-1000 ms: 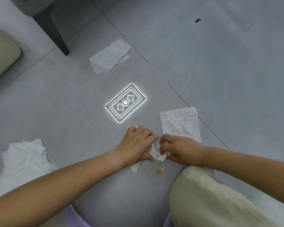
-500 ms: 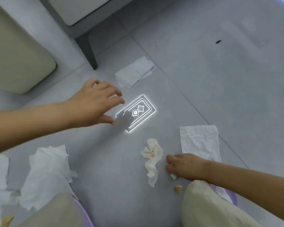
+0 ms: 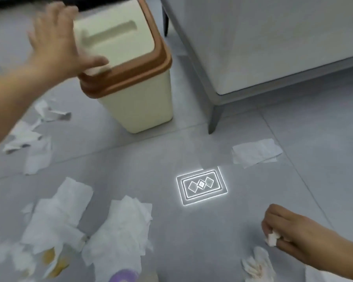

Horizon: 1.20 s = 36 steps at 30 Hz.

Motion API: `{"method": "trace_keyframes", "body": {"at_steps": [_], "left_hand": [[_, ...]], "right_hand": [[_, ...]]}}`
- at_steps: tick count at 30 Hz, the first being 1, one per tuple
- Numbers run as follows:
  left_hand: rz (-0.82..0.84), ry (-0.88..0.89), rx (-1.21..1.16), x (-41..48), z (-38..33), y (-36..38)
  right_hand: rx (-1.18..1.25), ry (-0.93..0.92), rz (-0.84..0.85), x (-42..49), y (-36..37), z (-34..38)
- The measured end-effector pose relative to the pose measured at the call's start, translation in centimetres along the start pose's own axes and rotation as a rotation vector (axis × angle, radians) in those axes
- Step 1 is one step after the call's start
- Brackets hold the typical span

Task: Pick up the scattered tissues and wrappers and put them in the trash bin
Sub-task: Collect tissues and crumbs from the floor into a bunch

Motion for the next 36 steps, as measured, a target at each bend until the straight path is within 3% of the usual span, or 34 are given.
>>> {"method": "trace_keyframes", "body": {"at_steps": [1,7,12,17,19,23,28,36], "left_hand": [[0.065,-0.079,0.010,-0.1,0.9,0.6],[0.229,-0.077,-0.073,1.1,3.5,1.8],[0.178,-0.064,-0.165,2.0,2.8,1.9],[0.081,-0.166,-0.260,0.8,2.3,3.8],[0.043,-0.210,-0.264,0.5,2.2,4.1],[0.014,-0.212,-0.250,0.5,2.2,4.1],[-0.005,-0.183,-0.257,0.5,2.0,4.1],[0.002,-0.123,-0.281,-0.6,1.1,3.5]], "right_hand": [[-0.028,-0.025,-0.012,1.2,-1.3,0.8],[-0.114,-0.110,-0.273,9.2,-11.1,6.5],[0.006,-0.213,-0.553,17.6,-19.9,13.4],[0.079,-0.190,-0.800,27.2,-26.0,18.6],[0.018,-0.118,-0.779,30.6,-26.7,19.2],[-0.095,0.100,-0.529,34.7,-25.3,17.5],[-0.204,0.121,-0.593,34.4,-25.5,16.7],[-0.218,0.117,-0.553,32.5,-25.1,17.0]]}}
Point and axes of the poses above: each hand's wrist, its own x-axis towards the middle knuckle, its own y-axis out of the palm, z = x × y, the point moved 5 cm from there along x, towards the middle knuckle, and after that the axes turned 3 degrees about z, right-handed, at the moved point
